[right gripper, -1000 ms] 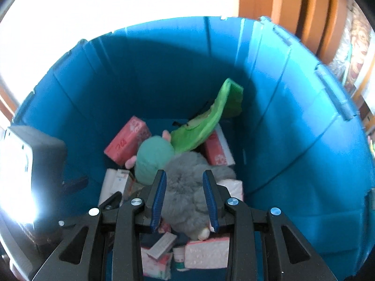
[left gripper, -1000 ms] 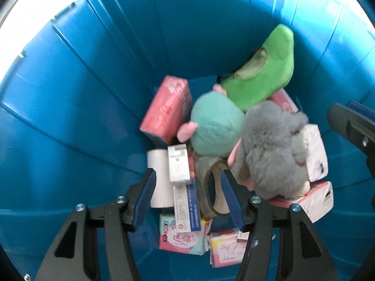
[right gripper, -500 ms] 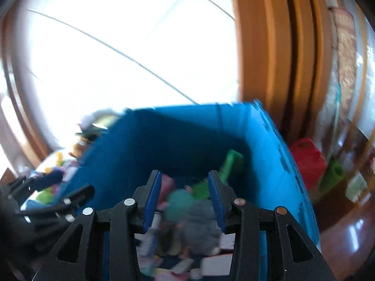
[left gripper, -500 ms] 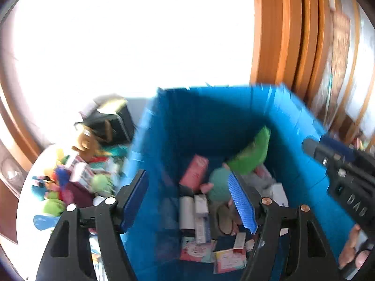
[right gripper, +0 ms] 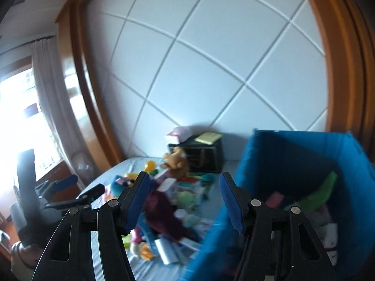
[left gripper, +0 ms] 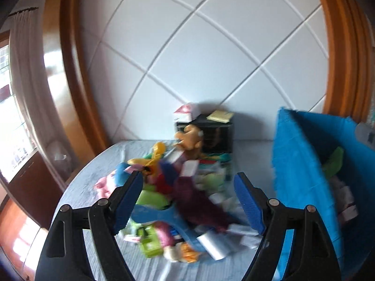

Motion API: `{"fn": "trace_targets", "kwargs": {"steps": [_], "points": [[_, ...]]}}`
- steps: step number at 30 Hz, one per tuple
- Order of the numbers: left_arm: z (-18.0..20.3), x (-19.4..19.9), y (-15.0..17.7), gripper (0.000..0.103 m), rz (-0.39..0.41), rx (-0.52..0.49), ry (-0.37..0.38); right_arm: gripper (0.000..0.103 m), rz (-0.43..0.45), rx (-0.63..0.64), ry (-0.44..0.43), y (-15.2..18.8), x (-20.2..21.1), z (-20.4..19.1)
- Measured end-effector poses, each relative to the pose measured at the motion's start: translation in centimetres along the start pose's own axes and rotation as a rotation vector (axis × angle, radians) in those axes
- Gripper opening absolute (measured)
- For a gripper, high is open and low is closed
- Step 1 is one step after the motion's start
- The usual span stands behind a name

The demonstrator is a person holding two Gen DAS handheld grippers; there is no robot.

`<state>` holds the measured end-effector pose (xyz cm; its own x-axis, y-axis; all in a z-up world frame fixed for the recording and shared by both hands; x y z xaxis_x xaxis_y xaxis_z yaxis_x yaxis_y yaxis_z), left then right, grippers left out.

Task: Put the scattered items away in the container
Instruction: 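Withdraw both grippers from the bin back toward the bed, then approach and grasp the red-and-white ointment box with the left gripper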

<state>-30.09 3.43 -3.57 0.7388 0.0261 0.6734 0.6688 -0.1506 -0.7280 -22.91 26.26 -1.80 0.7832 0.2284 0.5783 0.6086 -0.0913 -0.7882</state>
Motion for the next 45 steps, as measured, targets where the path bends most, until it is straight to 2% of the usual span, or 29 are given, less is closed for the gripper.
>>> {"fn": "trace_targets", "kwargs": {"steps": [5, 8, 12, 16, 22, 27, 33, 36, 40, 41, 43, 45], "points": [[-9.1, -5.7, 4.0, 0.08, -0.078, 0.009, -0.011, 0.062, -0.084, -0.016, -0.009, 2.9, -6.5, -7.1], [-13.1, -9.7, 7.2, 0.08, -0.144, 0.016, 0.003, 0.062, -0.16, -0.05, 0.015, 6.1, -11.0, -8.8], [-16.4, -15.6, 12.0, 0.08, -0.262, 0.03, 0.017, 0.062, -0.299, -0.117, 0.064, 11.7, -16.7, -7.7], [-17.5, -20.3, 16.5, 0.08, -0.347, 0.014, 0.011, 0.062, -0.422, -0.162, 0.117, 17.1, -20.5, -5.8], [-18.6, -25.0, 21.5, 0.08, -0.468, 0.104, 0.012, 0.062, -0.527, -0.163, 0.152, 22.0, -24.2, -4.1], [-19.7, -26.8, 22.4, 0.08, -0.48, 0.136, -0.033, 0.059, -0.577, -0.141, 0.119, 24.1, -26.9, -4.4], [-20.9, -28.8, 21.2, 0.08, -0.465, 0.105, -0.043, 0.053, -0.619, -0.138, 0.117, 25.8, -28.4, -5.5], [-21.1, -30.6, 20.4, 0.08, -0.472, 0.077, -0.005, 0.053, -0.615, -0.167, 0.134, 26.0, -28.6, -6.1], [-19.7, -32.8, 19.5, 0.08, -0.489, 0.024, 0.136, 0.053, -0.604, -0.214, 0.188, 26.6, -28.8, -7.7], [-19.2, -33.4, 19.5, 0.08, -0.5, -0.018, 0.149, 0.053, -0.602, -0.237, 0.204, 26.8, -28.8, -8.2], [-18.9, -34.1, 20.0, 0.08, -0.529, -0.107, 0.129, 0.053, -0.598, -0.285, 0.225, 27.4, -28.7, -9.5], [-19.6, -33.8, 20.9, 0.08, -0.538, -0.163, 0.161, 0.053, -0.596, -0.309, 0.238, 28.0, -28.9, -10.9]]}}
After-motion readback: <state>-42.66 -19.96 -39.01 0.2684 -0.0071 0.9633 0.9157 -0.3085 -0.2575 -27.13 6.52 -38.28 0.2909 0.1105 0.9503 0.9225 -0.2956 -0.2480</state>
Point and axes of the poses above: each gripper's, at about its wrist camera, not at the fingertips, and x roughly against the way its jaws point, z to its right, y to its underside, the point moved 7 cm from there along -x, roughly the way its jaws point, and after that the axes turned 11 degrees about -z, right-handed, at the moved point
